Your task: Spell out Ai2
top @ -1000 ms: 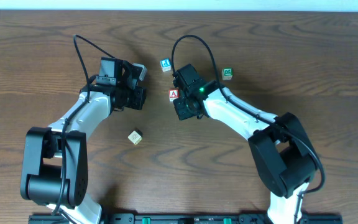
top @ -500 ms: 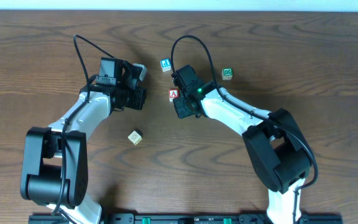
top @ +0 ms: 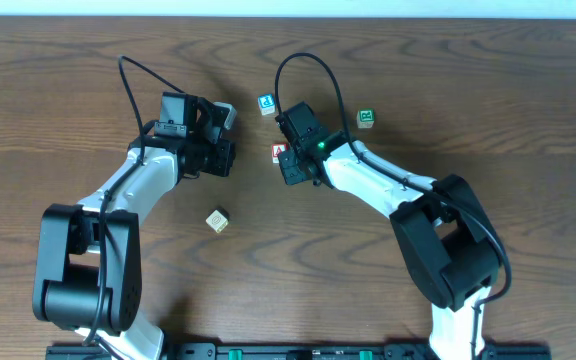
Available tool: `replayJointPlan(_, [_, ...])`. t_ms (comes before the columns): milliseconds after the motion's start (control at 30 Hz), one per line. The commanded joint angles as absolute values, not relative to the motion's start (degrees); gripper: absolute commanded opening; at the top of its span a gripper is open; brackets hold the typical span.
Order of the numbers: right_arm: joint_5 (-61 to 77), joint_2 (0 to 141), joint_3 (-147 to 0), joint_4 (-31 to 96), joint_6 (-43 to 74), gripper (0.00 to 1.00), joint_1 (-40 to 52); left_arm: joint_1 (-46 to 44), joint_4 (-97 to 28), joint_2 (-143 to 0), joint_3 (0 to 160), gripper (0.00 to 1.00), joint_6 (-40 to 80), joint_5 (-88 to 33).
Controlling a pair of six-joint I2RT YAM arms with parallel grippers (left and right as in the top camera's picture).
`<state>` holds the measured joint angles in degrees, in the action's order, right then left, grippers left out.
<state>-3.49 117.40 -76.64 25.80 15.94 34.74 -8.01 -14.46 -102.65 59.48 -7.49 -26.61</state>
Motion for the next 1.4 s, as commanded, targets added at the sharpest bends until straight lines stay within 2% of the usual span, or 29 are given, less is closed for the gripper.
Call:
replayJointPlan(0, [-4.75,117.89,-76.55,25.28,16.71,0.02,35.22,-7.90,-14.26,-103.50,59.22,0.06,-7.51,-26.87])
replayJointPlan(233, [-4.40,118.02,-76.64,25.17,16.71,0.02,35.27,-7.92,-14.24,-103.50,59.22,0.06,-7.46,-26.87])
replayJointPlan(500, [-1.45,115.68,-84.79,37.32,17.30,0.02,35.27,-8.25,-12.84,-104.42,59.20,0.06,-5.28,-30.65])
replayJointPlan(767, [-1.74,108.03,-85.49,37.01,17.37,0.01,33.54,-11.05,-8.38,-108.29,59.20,0.06,0.05,-34.57])
replayJointPlan(1067, [-4.10,95.35,-85.49,36.95,17.34,0.02,27.22,-15.07,-6.81,-109.65,59.20,0.06,4.62,-33.93])
replayJointPlan(1367, [-4.10,93.76,-85.49,37.54,17.34,0.01,25.43,-17.30,-7.11,-110.67,59.20,0.06,5.89,-31.46])
